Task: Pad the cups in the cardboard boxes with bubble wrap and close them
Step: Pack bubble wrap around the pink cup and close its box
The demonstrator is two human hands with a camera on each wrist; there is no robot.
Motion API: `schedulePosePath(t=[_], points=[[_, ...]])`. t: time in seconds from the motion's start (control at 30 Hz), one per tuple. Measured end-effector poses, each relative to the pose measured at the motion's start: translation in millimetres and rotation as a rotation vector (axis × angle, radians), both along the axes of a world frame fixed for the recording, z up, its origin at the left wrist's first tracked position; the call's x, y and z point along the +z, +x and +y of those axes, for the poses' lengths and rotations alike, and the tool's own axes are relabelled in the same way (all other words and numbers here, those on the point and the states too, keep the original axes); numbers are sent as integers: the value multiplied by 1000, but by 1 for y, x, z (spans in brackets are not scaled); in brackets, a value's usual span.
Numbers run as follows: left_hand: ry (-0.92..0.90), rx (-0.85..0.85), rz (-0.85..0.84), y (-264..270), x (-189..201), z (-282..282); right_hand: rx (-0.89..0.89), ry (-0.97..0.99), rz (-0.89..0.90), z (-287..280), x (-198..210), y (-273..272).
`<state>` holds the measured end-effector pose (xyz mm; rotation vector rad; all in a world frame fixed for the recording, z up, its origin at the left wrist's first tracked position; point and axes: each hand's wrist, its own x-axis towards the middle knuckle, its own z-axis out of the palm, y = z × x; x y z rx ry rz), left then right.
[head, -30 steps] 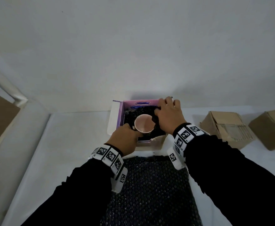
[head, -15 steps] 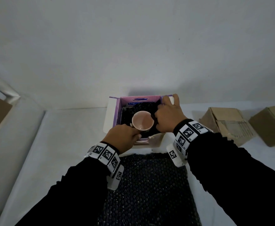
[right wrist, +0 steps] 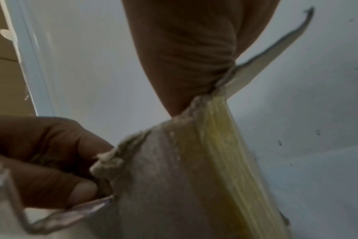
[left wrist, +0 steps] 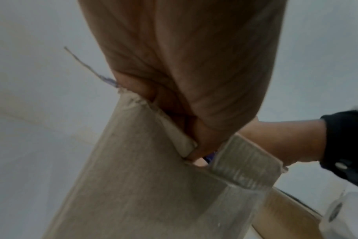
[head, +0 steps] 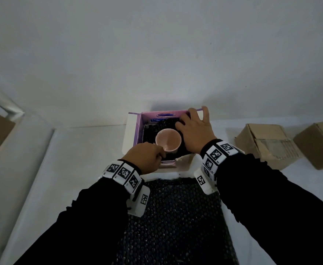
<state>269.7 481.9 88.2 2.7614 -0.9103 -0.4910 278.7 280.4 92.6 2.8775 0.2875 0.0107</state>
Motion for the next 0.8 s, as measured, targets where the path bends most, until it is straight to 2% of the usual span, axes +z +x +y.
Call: schedulePosePath(t=[0.13,0.2,0.3,0.43,0.6,0.7,0.8], points=[[117,-3,33,3,-6,-8,2,-24,75,0,-4,2],[41,61,0,3,-9,-9,-9,-49,65,1,-5,2],[-45,169,-136,-4,-11,-11,-34,-31,-15,2,-4,-1],[79,116,-236,-15,-13,-10,-32,131,-230,-2,-5,-16],[179,-11,-300,-35,-7,-3,16,372,-354,-9,-7,-56],[47,11,-311,-46,-10,4,97,537,-400,-7,-8,-89],[-176,2,-369,-60,-20,15,187,620,-330,-5,-24,-124]])
